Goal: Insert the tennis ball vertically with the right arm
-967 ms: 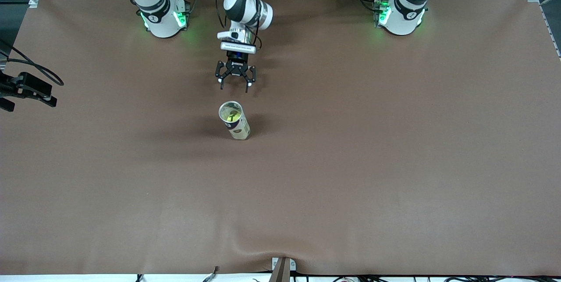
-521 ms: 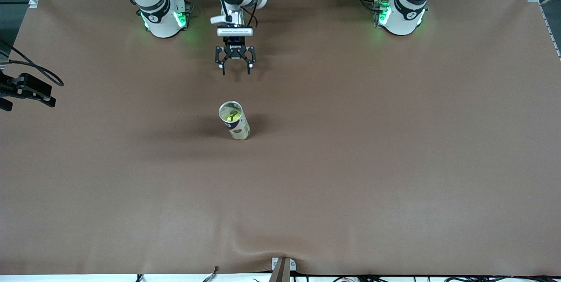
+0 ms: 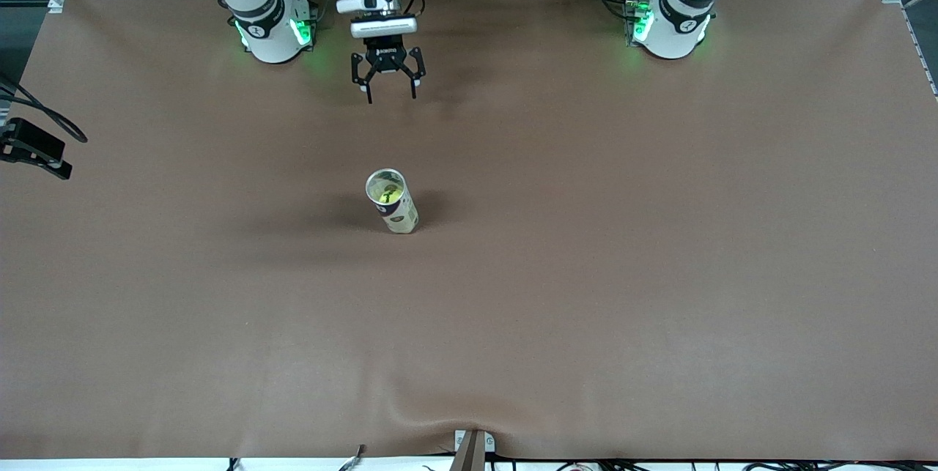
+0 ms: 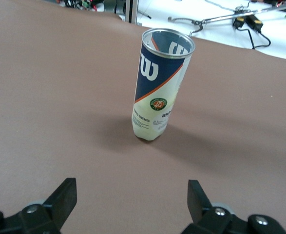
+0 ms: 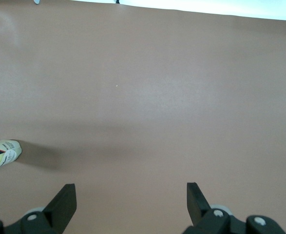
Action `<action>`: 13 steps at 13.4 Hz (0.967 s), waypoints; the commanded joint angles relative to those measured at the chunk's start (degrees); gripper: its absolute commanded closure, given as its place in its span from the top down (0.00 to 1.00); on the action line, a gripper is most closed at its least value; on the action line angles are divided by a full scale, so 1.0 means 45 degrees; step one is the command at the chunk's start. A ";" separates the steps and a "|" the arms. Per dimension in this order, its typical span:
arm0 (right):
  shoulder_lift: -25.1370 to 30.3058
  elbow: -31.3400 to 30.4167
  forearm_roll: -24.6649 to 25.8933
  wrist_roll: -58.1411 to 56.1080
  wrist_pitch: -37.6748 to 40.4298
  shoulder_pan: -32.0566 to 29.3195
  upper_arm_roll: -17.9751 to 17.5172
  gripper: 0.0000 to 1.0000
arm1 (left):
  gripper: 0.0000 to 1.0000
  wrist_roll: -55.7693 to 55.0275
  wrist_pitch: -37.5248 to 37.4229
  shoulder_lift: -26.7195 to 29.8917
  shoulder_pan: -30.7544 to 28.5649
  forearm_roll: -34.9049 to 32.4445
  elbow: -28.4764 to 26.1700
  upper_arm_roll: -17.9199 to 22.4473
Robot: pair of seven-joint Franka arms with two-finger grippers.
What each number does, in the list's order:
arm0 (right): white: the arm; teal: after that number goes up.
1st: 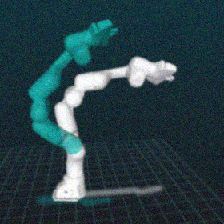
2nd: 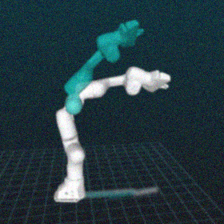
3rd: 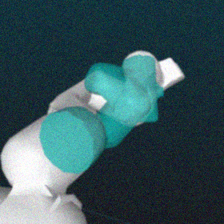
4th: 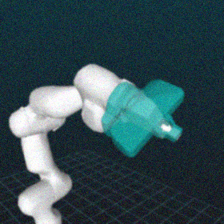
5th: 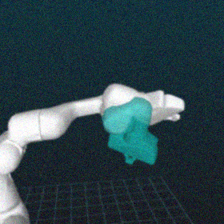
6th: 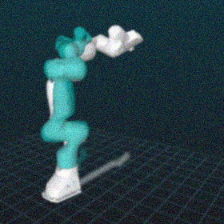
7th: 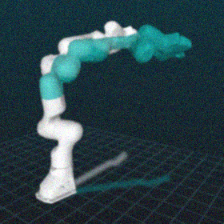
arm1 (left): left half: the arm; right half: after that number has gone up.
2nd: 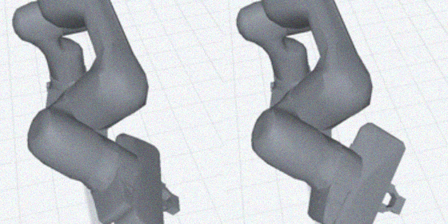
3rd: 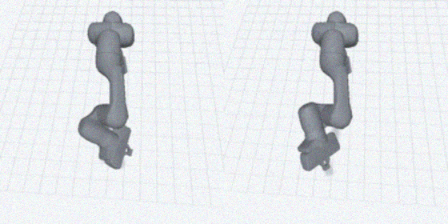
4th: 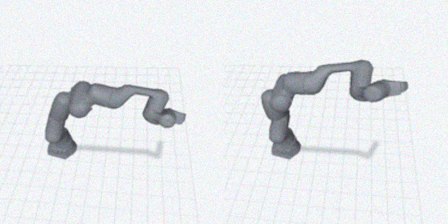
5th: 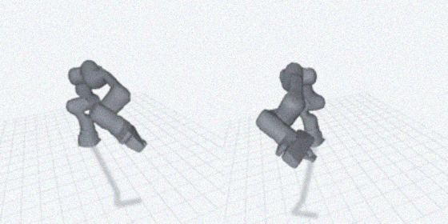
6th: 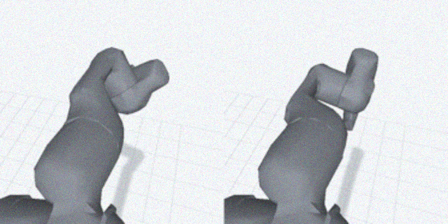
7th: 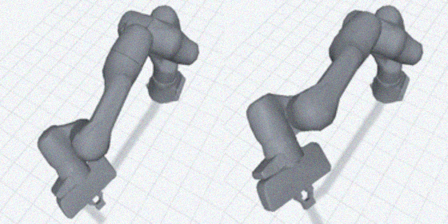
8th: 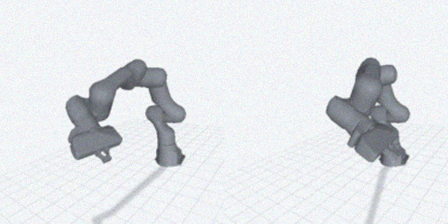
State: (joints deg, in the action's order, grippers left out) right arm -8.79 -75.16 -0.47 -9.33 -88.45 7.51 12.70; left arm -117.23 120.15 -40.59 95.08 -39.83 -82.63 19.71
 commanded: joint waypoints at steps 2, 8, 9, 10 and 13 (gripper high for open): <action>0.0099 0.0043 -0.0304 0.0430 -0.0227 -0.0302 -0.0165 1.00 | 1.00 0.2157 -0.0857 0.1789 -0.0230 0.1736 -0.0407 -0.0084; 0.0079 0.0043 -0.0619 0.2151 -0.0267 -0.0106 -0.0243 1.00 | 1.00 0.4898 -0.3572 0.4347 -0.1010 0.3048 -0.0446 -0.0045; 0.0079 0.0043 -0.0599 0.2132 -0.0267 -0.0164 -0.0243 1.00 | 1.00 0.5053 -0.3769 0.4816 -0.1263 0.3166 -0.0485 -0.0045; 0.0079 0.0043 -0.0657 0.2055 -0.0267 -0.0281 -0.0243 1.00 | 1.00 0.5345 -0.3964 0.5226 -0.1459 0.3322 -0.0505 -0.0064; 0.0079 0.0043 -0.0677 0.2034 -0.0267 -0.0282 -0.0224 1.00 | 1.00 0.7022 -0.4842 0.6418 -0.2336 0.3908 -0.0505 -0.0045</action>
State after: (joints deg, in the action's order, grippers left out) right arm -8.80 -75.16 -2.40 -0.58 -89.68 6.83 12.01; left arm -89.73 100.17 -16.28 86.73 -24.34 -82.86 20.04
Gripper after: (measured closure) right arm 0.000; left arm 0.000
